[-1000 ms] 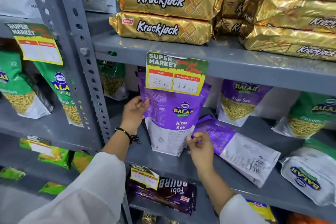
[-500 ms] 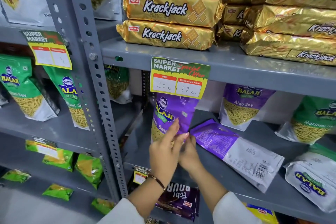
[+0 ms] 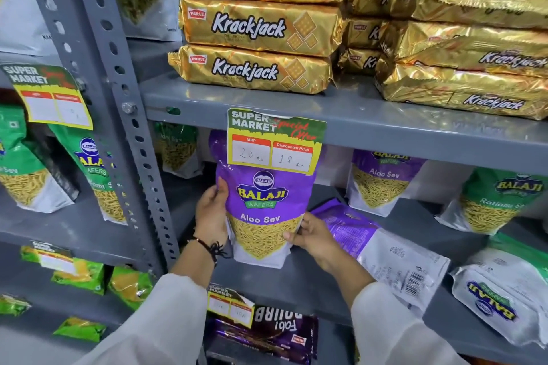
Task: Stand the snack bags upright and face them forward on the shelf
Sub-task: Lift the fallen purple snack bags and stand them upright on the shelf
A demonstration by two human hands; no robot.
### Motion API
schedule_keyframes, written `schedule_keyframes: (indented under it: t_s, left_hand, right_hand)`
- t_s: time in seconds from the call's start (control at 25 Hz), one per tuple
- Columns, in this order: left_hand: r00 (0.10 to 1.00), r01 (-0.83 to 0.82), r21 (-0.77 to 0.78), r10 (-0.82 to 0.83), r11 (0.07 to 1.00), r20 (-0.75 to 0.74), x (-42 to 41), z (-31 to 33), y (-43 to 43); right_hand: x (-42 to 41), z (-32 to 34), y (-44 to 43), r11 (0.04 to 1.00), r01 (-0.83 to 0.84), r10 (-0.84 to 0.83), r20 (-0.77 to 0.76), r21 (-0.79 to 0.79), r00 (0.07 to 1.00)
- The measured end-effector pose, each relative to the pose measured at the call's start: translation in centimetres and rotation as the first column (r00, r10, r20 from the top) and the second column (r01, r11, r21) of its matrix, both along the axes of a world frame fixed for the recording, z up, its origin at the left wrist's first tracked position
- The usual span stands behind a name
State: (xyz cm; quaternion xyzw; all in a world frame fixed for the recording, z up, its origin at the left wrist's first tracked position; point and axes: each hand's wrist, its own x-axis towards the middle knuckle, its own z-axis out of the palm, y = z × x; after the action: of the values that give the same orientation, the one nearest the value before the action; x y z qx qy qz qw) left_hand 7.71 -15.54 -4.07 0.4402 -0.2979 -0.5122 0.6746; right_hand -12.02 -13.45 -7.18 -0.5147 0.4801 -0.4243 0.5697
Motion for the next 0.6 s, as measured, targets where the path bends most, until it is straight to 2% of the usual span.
schedule_keyframes:
  t_s: [0.08, 0.12, 0.2, 0.24, 0.28, 0.32, 0.36, 0.4, 0.44, 0.48, 0.52, 0.56, 0.6]
  left_hand:
    - [0.986, -0.159, -0.006, 0.159, 0.987, 0.052, -0.2, 0.4, 0.3]
    - [0.952, -0.299, -0.029, 0.3, 0.954, 0.057, -0.8, 0.6, 1.1]
    - [0.845, -0.52, -0.075, 0.525, 0.851, 0.1, -3.6, 1.2, 4.3]
    - [0.833, -0.522, -0.084, 0.529, 0.849, 0.161, -5.9, 1.2, 6.2]
    - [0.876, -0.427, -0.064, 0.43, 0.902, 0.217, -8.4, 0.7, 7.9]
    - [0.937, -0.261, 0.0, 0.253, 0.965, 0.239, -11.3, 0.0, 9.0]
    - [0.972, -0.082, 0.12, 0.053, 0.989, 0.231, -14.1, -0.9, 9.4]
    - [0.982, 0.05, 0.287, -0.099, 0.957, 0.161, -16.7, -1.8, 9.3]
    - [0.98, 0.145, 0.446, -0.189, 0.884, 0.056, -18.5, -2.8, 8.8]
    - [0.974, 0.214, 0.55, -0.217, 0.808, -0.061, -19.9, -3.6, 8.1]
    - [0.967, 0.254, 0.59, -0.213, 0.766, -0.139, -20.9, -4.5, 7.4]
    - [0.964, 0.267, 0.595, -0.212, 0.758, -0.163, -21.7, -5.3, 6.7]
    - [0.968, 0.249, 0.596, -0.204, 0.763, -0.144, -22.2, -5.9, 6.0]
  right_hand:
    - [-0.7, 0.9, 0.2, 0.999, -0.045, 0.045, -0.029, -0.027, 0.999]
    - [-1.8, 1.6, 0.2, 0.998, -0.034, 0.032, -0.052, -0.048, 0.998]
    - [-5.7, 3.3, -0.2, 0.992, 0.059, -0.073, -0.121, -0.113, 0.99]
    - [-8.4, 3.9, -0.5, 0.982, 0.109, -0.135, -0.171, -0.154, 0.976]
    - [-11.3, 4.0, -0.9, 0.967, 0.171, -0.217, -0.256, -0.19, 0.942]
    - [-14.4, 3.8, -1.3, 0.951, 0.231, -0.292, -0.356, -0.204, 0.888]
    - [-17.4, 3.6, -1.6, 0.945, 0.278, -0.327, -0.496, -0.172, 0.805]
    - [-20.2, 3.1, -1.8, 0.945, 0.306, -0.305, -0.639, -0.114, 0.706]
    - [-22.4, 2.4, -1.9, 0.944, 0.331, -0.23, -0.753, -0.018, 0.617]
    - [-24.3, 1.1, -2.3, 0.95, 0.305, -0.116, -0.834, 0.065, 0.54]
    - [-25.4, 0.3, -2.2, 0.958, 0.243, 0.007, -0.856, 0.154, 0.516]
    - [-26.1, -0.3, -2.3, 0.964, 0.179, 0.087, -0.87, 0.197, 0.485]
    - [-26.1, -0.8, -2.3, 0.959, 0.166, 0.121, -0.862, 0.23, 0.493]
